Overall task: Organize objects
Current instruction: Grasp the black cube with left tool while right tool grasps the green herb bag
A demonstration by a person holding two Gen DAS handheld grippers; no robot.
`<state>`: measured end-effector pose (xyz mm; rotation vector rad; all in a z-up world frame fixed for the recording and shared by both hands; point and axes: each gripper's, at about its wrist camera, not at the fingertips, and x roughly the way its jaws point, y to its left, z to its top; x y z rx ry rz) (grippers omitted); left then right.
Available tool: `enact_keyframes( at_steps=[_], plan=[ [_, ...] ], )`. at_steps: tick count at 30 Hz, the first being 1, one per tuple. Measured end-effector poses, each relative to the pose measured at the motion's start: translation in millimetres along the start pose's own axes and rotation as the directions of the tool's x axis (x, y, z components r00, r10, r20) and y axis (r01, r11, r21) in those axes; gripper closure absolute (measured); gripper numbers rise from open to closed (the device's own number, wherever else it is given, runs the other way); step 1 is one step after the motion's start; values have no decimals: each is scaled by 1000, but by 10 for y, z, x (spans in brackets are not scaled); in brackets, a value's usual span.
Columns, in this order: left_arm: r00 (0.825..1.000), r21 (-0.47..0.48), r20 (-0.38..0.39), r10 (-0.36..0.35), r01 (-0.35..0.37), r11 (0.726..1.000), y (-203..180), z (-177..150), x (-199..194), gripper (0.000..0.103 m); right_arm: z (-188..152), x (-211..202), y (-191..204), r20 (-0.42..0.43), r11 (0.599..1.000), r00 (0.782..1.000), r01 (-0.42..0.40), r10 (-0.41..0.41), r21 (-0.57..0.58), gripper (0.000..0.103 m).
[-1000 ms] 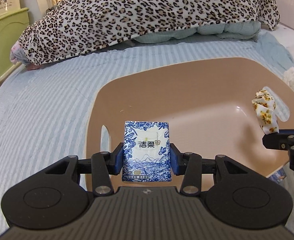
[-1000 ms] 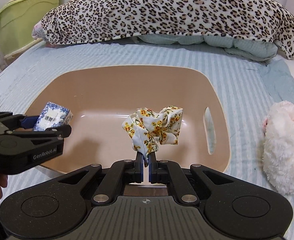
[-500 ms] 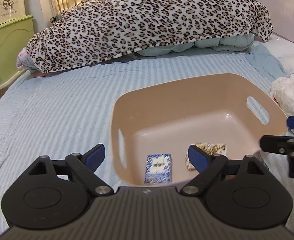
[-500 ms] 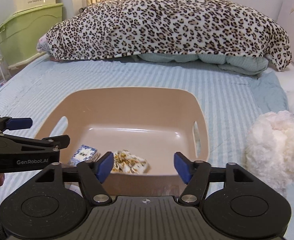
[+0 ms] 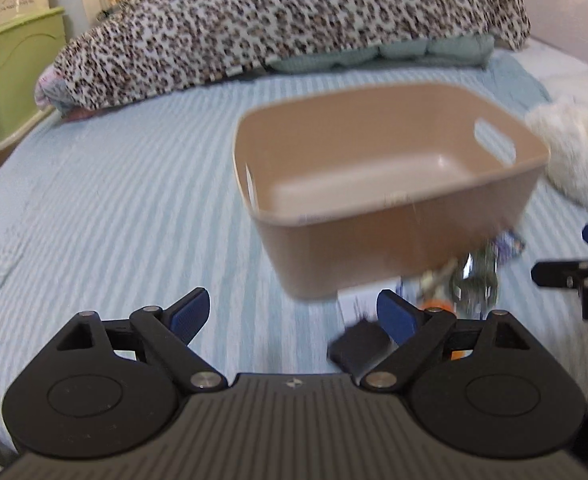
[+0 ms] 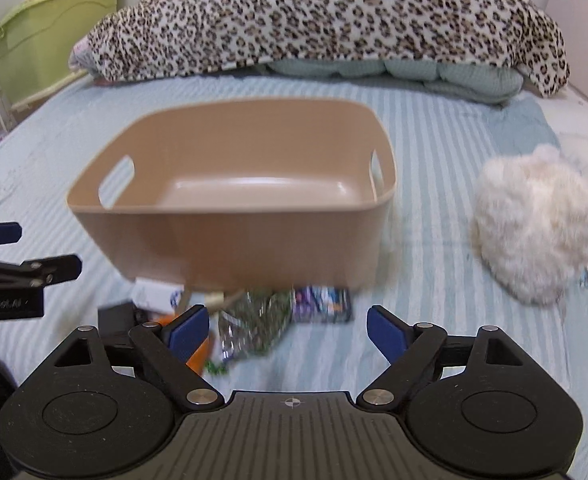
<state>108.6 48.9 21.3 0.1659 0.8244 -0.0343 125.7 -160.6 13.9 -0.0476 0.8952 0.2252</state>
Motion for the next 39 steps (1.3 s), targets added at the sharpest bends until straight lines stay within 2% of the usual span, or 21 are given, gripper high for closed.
enact_keyframes(
  at_steps=[5,13,24,29,35,37,38,39],
  plan=[
    [996,-15,-80,-44,43,999,16,-254,172,12,-161,133,20,-39,1000,999,-7,8,14,15],
    [987,72,-151,-60,72,995,-165,-477,433,12,-324,328,47,-89,1000,996,-14,15,22,15],
    [983,-28,-150,-106,103,994,-52,-405,734,12,-315,641,-13,-93,992,995,-35,46,121,15],
    [986,0,-126,-110,110,994,-118,-407,758,14,-296,756,1,-109,985,992,-47,66,165,15],
    [986,-2,-86,-144,144,990,-122,-384,763,33,-269,879,124,-102,993,994,-12,24,119,14],
    [986,1,-80,-146,147,989,-122,-378,771,48,-256,901,167,-108,995,994,1,9,96,24],
    [986,4,-80,-146,147,989,-120,-376,771,53,-253,902,190,-108,997,994,13,-5,77,25],
    [985,4,-80,-150,151,989,-122,-378,770,66,-262,891,216,-103,998,995,16,-10,58,30]
  ],
)
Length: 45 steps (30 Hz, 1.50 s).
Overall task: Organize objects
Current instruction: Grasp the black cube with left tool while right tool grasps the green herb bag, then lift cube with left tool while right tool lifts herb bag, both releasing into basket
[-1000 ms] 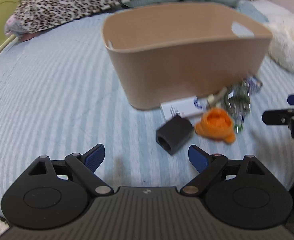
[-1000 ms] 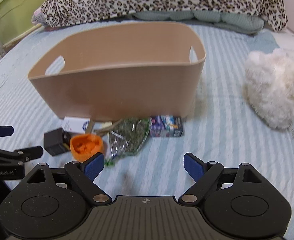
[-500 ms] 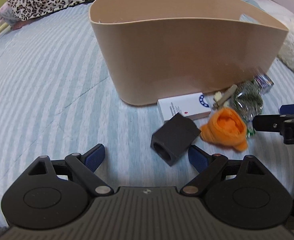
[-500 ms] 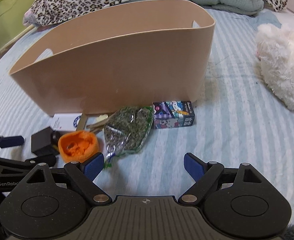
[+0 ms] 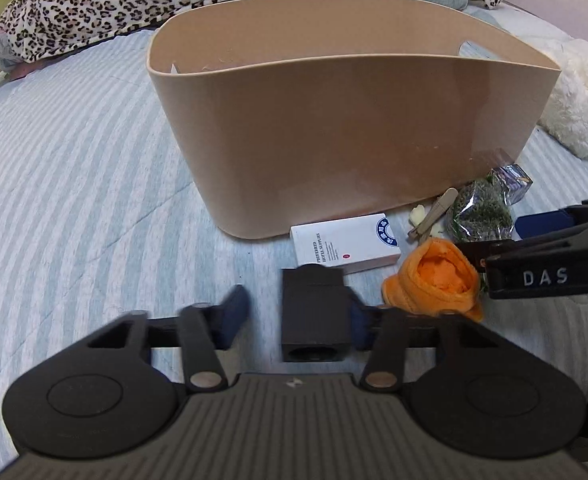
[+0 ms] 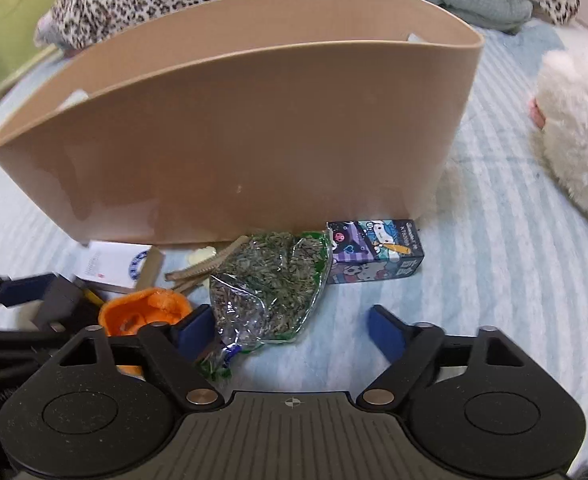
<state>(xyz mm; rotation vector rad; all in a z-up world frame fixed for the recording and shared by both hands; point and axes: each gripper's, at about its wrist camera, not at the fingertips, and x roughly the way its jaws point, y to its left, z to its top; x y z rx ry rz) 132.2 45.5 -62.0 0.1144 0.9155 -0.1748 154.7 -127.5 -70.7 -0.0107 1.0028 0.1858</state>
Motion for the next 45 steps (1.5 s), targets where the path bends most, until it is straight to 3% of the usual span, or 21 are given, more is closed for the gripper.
enact_keyframes(
  at_steps=[2,4,9,17,23,30,39,45],
  plan=[
    [1000,-8,-2,-6,5,1000,11,0,-12,69,-27,-38,34,14,999,1000,6,-6,-32,44],
    [1000,-17,-10,-7,7,1000,34,17,-11,69,-50,-85,40,30,999,999,12,-11,-46,64],
    [1000,-40,-11,11,-12,999,80,-20,-104,69,-129,-250,-106,61,1000,998,-16,15,15,65],
    [997,-112,48,57,-51,992,253,-20,-362,69,-127,-670,-281,139,995,987,-86,79,46,65],
    [991,-148,109,83,-66,987,310,72,-591,69,-1,-1049,-328,247,993,963,-117,106,30,65],
    [970,-149,223,95,-63,987,279,334,-923,69,251,-1335,-418,344,992,933,-120,104,26,65],
    [937,-132,328,117,-77,988,193,811,-1049,69,586,-1377,-409,412,994,906,-109,97,4,65],
    [936,-117,326,135,-102,988,71,1069,-774,69,785,-1172,-378,408,995,908,-97,94,-13,65]
  ],
)
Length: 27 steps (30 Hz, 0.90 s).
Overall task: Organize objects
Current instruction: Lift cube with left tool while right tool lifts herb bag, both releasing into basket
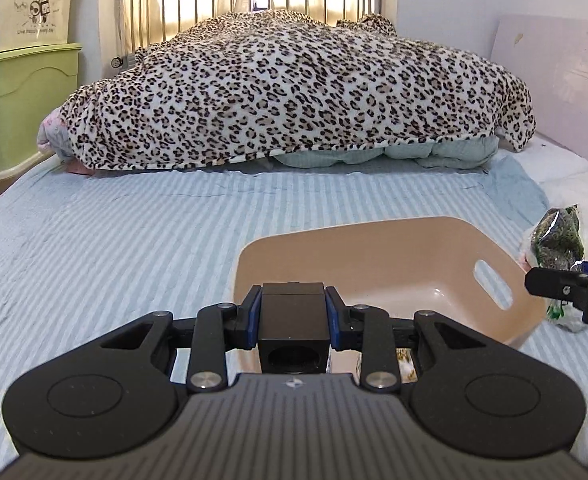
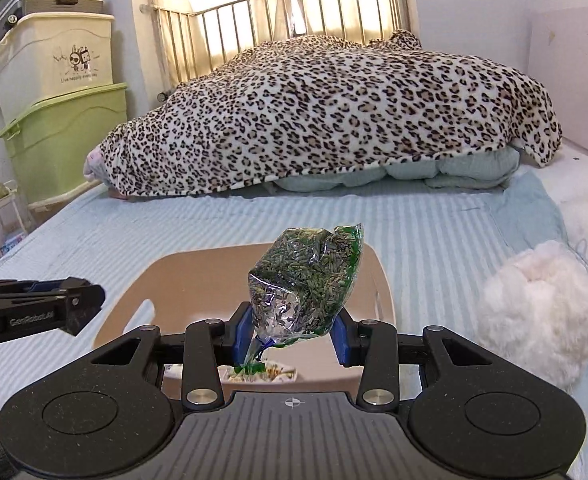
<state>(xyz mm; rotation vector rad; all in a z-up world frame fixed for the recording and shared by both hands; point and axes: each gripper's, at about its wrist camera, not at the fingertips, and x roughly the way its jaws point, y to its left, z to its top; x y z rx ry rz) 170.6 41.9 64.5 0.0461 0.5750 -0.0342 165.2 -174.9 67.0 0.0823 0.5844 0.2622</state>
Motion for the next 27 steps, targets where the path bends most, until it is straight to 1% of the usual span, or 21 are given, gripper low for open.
enact_keyframes(
  at_steps=[5,8,12,16,18,20,21,23,25,26,27],
  plan=[
    [998,41,-54,33,-31,999,-151,-9,423,69,10,288,-12,-35,1000,999,14,-14,-5,65],
    [994,41,-110,25,-20,999,-207,-56,662,69,-17,474,-21,-73,999,997,31,-32,-17,65],
    [984,59,-175,33,-23,998,-266,-128,917,69,-77,726,-32,-137,998,989,47,-51,-32,65],
    [968,52,-250,19,-7,999,-282,-194,1095,69,-155,850,32,-172,996,983,50,-62,-70,65],
    [963,48,-268,15,-3,999,-280,-214,1129,69,-189,864,79,-174,994,982,53,-70,-100,65],
    [962,45,-273,7,5,999,-272,-216,1110,69,-197,874,93,-182,993,981,51,-70,-104,65],
    [964,44,-267,5,7,999,-266,-207,1074,69,-204,865,92,-187,994,980,51,-69,-99,55],
    [967,36,-254,8,1,999,-253,-168,979,59,-200,828,80,-193,996,980,43,-58,-84,50],
    [973,25,-230,18,-12,1000,-241,-105,857,33,-174,740,75,-181,996,982,48,-62,-79,40],
    [977,27,-211,23,-18,999,-237,-71,783,31,-157,688,80,-171,996,983,51,-64,-80,38],
    [981,36,-192,28,-22,999,-237,-43,706,30,-143,621,90,-160,995,985,52,-64,-81,33]
  ],
)
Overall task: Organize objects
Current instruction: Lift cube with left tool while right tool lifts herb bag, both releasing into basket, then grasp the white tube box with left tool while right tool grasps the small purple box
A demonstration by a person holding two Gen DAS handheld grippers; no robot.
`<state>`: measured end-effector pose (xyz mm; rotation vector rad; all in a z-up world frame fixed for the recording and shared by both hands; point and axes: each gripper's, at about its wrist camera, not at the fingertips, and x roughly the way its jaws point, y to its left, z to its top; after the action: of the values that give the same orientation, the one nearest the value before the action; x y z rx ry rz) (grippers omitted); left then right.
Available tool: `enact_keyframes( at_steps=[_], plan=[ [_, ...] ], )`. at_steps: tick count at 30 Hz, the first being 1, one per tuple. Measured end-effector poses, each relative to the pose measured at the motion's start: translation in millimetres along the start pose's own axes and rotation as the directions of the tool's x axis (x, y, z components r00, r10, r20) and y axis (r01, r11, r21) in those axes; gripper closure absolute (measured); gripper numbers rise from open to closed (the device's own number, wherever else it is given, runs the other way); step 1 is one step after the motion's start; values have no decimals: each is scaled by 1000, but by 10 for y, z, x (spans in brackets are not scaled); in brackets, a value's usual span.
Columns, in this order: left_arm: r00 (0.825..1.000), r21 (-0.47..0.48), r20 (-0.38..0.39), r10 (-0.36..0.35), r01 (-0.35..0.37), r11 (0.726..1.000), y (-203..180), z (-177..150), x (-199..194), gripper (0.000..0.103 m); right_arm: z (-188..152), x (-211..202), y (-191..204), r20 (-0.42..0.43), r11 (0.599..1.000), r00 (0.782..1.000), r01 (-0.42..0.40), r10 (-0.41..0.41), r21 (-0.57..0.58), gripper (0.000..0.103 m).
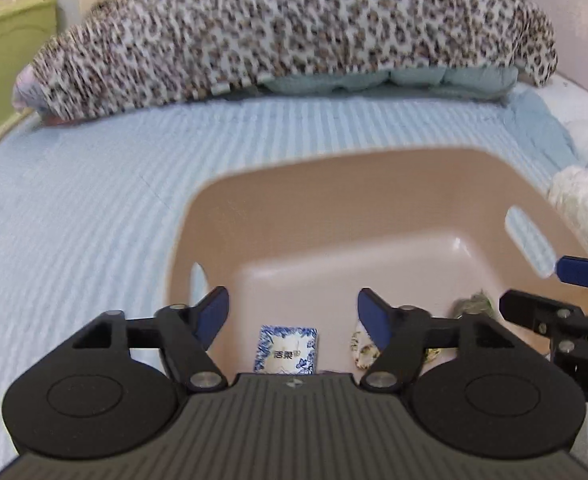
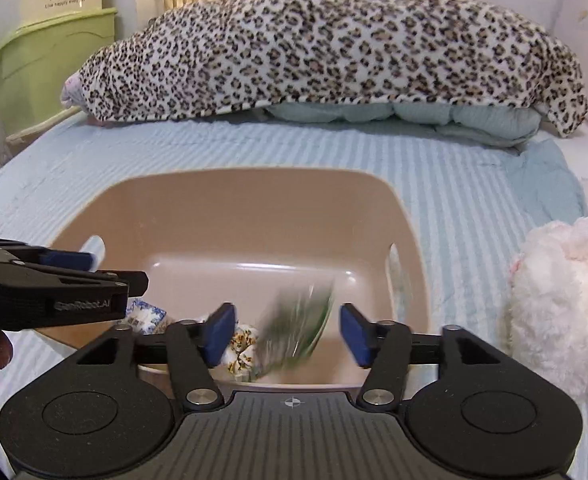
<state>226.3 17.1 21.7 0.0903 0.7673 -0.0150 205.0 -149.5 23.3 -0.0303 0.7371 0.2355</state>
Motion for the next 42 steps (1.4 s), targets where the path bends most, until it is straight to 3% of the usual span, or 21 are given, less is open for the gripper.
enact_keyframes(
  at_steps=[2,6,13,18,25,31,42],
  plan=[
    [1000,26,22,17,-18,1000,0,11,-148,28,6,-124,1,19,1000,1000,3,-3,-1,26],
    [998,43,52,27,-29,999,56,-30,-408,9,-32,-353,-12,38,1000,999,12,-12,-8,14],
    [998,71,53,17,-21,997,150,-250,-718,9,-200,-617,-42,17,999,1000,26,-26,-39,4],
    [1000,67,-8,-13,14,998,200,-441,-733,9,-357,-634,-50,-17,997,999,42,-43,-60,0],
    [996,99,-90,-16,25,995,110,-694,-470,9,-597,-360,-123,-115,996,991,57,-64,-62,0],
    [987,62,-156,-32,42,997,36,-793,-103,9,-740,-59,-172,-190,996,979,65,-76,-62,0],
    [967,-20,-235,-100,99,995,-30,-929,310,7,-792,249,-160,-216,994,973,67,-83,-83,2]
  ],
)
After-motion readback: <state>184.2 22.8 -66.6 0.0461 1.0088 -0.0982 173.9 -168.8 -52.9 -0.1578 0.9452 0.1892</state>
